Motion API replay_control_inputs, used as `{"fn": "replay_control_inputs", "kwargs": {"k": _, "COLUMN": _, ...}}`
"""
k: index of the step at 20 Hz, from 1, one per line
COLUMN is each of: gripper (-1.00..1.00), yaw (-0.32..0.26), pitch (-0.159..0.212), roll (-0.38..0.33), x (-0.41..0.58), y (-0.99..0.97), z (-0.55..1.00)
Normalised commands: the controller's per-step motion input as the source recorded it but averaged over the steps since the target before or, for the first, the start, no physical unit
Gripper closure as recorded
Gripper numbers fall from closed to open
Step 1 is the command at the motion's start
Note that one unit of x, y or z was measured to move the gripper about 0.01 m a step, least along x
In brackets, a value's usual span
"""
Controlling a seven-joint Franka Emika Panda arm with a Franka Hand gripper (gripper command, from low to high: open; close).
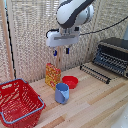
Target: Please locate the crimson dish within your space. Move your hand towards it gently. Tenderly hold the bowl carefully using your fingers and raise it. With caution, shift it towards the basket. Kindly let loose of the dish to drop it in the basket.
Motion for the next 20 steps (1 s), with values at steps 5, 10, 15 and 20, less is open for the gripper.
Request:
{"fn": "replay_control_inputs", "kwargs": {"k": 5, "gripper": -1.00, "yaw": 0.055, "pitch": -0.034, "roll": 0.116, "x": 0.060, "y": -0.75, "z": 0.00}}
{"fn": "replay_control_inputs", "kwargs": {"k": 10, "gripper": -1.00, "yaw": 0.052, "pitch": -0.044, "roll": 0.121, "x": 0.029, "y": -0.76, "z": 0.00}}
{"fn": "replay_control_inputs", "kwargs": {"k": 15, "gripper": -1.00, "yaw": 0.042, "pitch": -0.045, "roll": 0.130, "x": 0.000, "y": -0.80, "z": 0.00}}
{"fn": "replay_control_inputs", "kwargs": {"k": 20, "gripper": -1.00, "yaw": 0.029, "pitch": -0.048, "roll": 0.128, "x": 0.000, "y": -0.87, "z": 0.00}}
